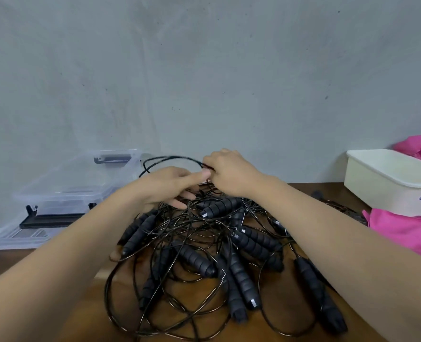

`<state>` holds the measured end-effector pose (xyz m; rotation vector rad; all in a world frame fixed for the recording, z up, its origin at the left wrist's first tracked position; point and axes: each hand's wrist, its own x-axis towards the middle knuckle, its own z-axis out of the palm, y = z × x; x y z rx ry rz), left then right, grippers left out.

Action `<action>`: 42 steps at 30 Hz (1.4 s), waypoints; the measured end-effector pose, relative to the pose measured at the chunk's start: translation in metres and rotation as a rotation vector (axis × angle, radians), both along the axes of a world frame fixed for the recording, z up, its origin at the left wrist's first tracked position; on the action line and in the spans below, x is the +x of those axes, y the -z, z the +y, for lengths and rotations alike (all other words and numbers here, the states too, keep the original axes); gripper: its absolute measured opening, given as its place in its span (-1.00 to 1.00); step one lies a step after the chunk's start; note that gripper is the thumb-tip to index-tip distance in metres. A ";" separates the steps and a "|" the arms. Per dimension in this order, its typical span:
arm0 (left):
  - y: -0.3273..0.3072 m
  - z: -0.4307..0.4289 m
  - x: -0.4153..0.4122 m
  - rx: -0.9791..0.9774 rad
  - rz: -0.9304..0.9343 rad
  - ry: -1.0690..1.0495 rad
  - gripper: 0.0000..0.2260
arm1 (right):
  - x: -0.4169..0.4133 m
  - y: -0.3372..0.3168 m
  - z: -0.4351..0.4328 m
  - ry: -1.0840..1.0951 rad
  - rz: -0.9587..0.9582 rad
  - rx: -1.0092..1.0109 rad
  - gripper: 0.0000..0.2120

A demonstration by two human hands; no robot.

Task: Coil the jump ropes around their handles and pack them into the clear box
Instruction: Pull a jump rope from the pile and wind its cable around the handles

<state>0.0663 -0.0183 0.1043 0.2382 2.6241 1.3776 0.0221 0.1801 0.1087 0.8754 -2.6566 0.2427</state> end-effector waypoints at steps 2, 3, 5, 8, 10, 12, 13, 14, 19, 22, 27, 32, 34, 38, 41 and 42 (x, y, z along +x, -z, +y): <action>-0.005 -0.002 0.005 0.210 -0.063 -0.081 -0.31 | 0.003 0.007 -0.002 -0.072 -0.042 -0.016 -0.75; -0.006 -0.006 0.006 0.256 -0.072 -0.156 -0.26 | 0.006 0.008 0.000 -0.114 -0.087 -0.082 -0.67; -0.002 -0.017 0.004 0.130 -0.078 -0.288 -0.15 | 0.010 0.006 0.011 -0.155 -0.141 -0.239 -0.53; 0.009 -0.030 0.005 -0.155 -0.125 -0.300 -0.07 | 0.005 0.008 0.050 -0.070 -0.129 -0.389 -0.62; 0.012 -0.030 0.005 -0.227 -0.150 -0.282 -0.09 | -0.003 0.015 0.085 0.026 -0.171 -0.400 -0.71; 0.012 -0.022 0.005 -0.260 -0.143 -0.266 -0.14 | -0.006 0.026 0.120 0.141 -0.220 -0.362 -0.76; 0.012 -0.016 0.004 -0.266 -0.126 -0.253 -0.16 | -0.007 0.032 0.136 0.199 -0.245 -0.336 -0.76; 0.012 -0.009 0.002 -0.265 -0.089 -0.243 -0.20 | -0.006 0.038 0.150 0.247 -0.277 -0.311 -0.77; 0.008 0.033 -0.014 -0.153 0.205 -0.251 -0.44 | 0.001 0.068 0.210 0.389 -0.364 -0.205 -0.76; 0.007 0.060 -0.018 -0.084 0.251 -0.166 -0.58 | 0.010 0.080 0.237 0.454 -0.385 -0.199 -0.56; 0.015 0.101 -0.020 -0.117 0.254 -0.017 -0.72 | 0.017 0.100 0.282 0.531 -0.421 -0.114 0.09; 0.029 0.123 -0.024 -0.075 0.319 0.000 -0.82 | 0.025 0.121 0.312 0.593 -0.086 -0.151 -0.21; 0.035 0.129 -0.025 -0.091 0.281 0.033 -0.81 | 0.027 0.130 0.320 0.617 -0.118 -0.124 -0.29; 0.045 0.139 -0.023 -0.123 0.220 0.092 -0.81 | 0.026 0.147 0.327 0.664 -0.224 -0.006 -0.27; 0.049 0.147 -0.019 -0.162 0.219 0.128 -0.80 | 0.022 0.154 0.326 0.660 -0.222 0.051 -0.15; 0.050 0.149 -0.017 -0.175 0.220 0.142 -0.80 | 0.020 0.156 0.325 0.652 -0.234 0.047 -0.12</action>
